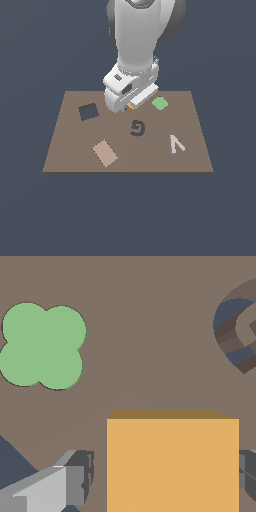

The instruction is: Insert a designated object into the corresponding slot on a board.

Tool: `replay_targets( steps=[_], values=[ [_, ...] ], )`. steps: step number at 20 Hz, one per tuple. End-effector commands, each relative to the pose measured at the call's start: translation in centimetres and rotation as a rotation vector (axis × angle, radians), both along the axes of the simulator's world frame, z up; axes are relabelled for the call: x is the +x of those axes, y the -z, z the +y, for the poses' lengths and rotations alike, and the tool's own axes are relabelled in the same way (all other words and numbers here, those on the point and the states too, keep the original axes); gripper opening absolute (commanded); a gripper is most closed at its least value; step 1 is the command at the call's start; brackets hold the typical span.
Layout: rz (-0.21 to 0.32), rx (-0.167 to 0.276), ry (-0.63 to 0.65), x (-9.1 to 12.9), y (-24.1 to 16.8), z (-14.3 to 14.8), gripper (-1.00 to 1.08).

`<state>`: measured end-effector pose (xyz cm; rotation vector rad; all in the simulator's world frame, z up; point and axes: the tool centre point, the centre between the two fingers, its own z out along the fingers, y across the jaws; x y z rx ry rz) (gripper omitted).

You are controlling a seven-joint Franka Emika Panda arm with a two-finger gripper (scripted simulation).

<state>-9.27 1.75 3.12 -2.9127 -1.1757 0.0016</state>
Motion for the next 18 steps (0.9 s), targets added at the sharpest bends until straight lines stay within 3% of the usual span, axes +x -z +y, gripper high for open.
replay_targets(
  steps=[1,13,18],
  values=[
    [-0.001,0.0,0.0,0.0,0.1,0.0,-1.0],
    [-0.002,-0.001,0.001,0.1,0.0,-0.1,-1.0],
    [-0.002,0.0,0.046,0.8,-0.1,-1.7,-1.0]
  ],
)
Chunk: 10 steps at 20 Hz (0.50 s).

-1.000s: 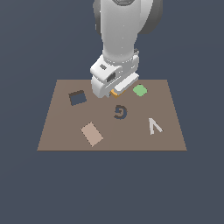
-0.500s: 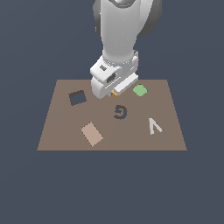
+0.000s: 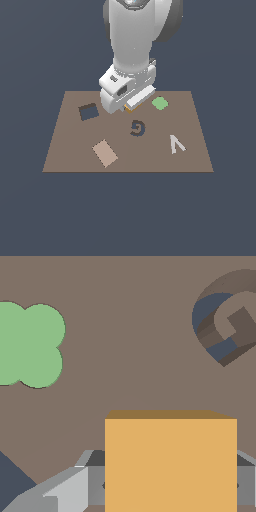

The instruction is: Insert a designated object into the corresponding slot on a board.

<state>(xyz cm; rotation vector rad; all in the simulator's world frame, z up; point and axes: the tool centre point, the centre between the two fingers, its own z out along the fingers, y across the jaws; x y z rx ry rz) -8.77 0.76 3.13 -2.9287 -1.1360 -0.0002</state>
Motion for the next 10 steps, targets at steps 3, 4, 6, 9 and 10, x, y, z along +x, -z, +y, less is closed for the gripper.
replay_targets(
  steps=[3,4,6,9,10],
  values=[
    [-0.001,0.0,0.079,1.1,-0.2,-3.0,-1.0],
    [-0.001,0.0,0.105,1.5,-0.3,-4.0,-1.0],
    [-0.001,0.0,0.167,2.1,-0.5,-6.3,-1.0],
    [-0.001,0.001,0.258,2.8,-0.7,-9.8,-1.0],
    [-0.001,0.001,0.285,3.0,-0.7,-10.9,-1.0]
  ],
)
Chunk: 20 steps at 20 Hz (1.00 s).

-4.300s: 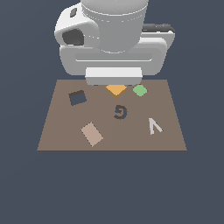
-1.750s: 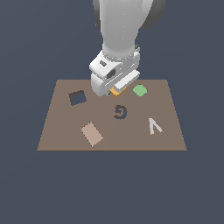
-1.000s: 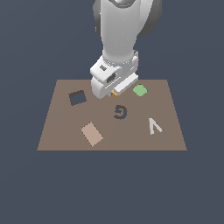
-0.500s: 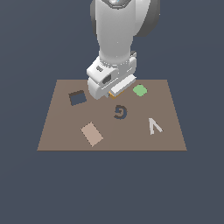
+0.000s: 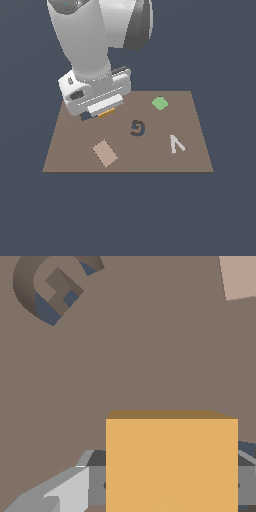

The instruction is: Insert a designated object into the corresponding slot on a board.

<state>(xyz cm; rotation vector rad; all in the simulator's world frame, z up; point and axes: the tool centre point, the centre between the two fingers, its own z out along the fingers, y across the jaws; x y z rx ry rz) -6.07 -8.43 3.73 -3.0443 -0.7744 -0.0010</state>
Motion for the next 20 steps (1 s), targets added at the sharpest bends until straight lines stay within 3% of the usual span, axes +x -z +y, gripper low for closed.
replay_targets(
  steps=[1,7,19,20],
  values=[
    [0.0,0.0,0.067,0.4,-0.2,-2.6,-1.0],
    [0.0,0.0,0.148,0.5,-0.4,-5.8,-1.0],
    [0.001,0.0,0.144,0.4,0.7,-5.5,-1.0],
    [0.001,0.0,0.144,0.4,0.7,-5.5,1.0]
  ],
)
